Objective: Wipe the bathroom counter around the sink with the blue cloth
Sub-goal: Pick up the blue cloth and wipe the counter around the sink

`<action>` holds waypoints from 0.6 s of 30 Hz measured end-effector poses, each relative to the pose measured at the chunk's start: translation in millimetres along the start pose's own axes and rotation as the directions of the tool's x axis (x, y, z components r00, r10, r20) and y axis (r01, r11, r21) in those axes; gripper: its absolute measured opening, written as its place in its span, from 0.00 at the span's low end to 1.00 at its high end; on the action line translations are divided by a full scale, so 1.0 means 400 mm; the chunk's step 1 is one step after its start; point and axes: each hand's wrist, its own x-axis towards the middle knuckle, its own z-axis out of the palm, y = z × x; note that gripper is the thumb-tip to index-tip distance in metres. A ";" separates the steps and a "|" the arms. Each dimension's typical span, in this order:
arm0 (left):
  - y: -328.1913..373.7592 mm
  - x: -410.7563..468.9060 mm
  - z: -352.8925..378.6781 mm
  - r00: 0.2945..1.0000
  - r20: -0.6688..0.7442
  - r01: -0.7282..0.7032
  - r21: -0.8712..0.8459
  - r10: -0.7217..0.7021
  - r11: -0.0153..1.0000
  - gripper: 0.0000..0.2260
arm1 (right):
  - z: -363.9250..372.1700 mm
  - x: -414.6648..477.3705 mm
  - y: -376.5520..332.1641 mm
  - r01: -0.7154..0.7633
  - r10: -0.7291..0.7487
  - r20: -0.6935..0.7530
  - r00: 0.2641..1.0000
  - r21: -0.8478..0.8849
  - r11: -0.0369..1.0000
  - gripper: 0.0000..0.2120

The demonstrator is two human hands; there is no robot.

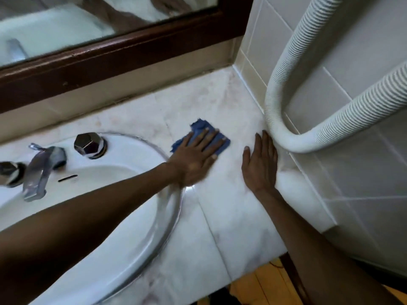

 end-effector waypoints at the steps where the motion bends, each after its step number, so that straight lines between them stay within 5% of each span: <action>1: -0.022 -0.017 -0.004 1.000 0.023 0.016 0.009 -0.016 1.000 0.25 | -0.007 -0.009 0.004 0.006 -0.006 0.018 1.000 -0.010 1.000 0.25; 8: 0.042 0.069 -0.026 0.884 -0.038 0.459 -0.118 -0.466 0.880 0.25 | -0.036 -0.131 0.073 0.085 -0.083 0.077 0.994 -0.021 0.996 0.25; 18: 0.377 -0.288 0.134 0.946 -0.078 0.302 -0.129 -0.314 0.944 0.25 | -0.079 -0.312 0.179 0.193 -0.203 0.146 0.968 0.081 0.978 0.27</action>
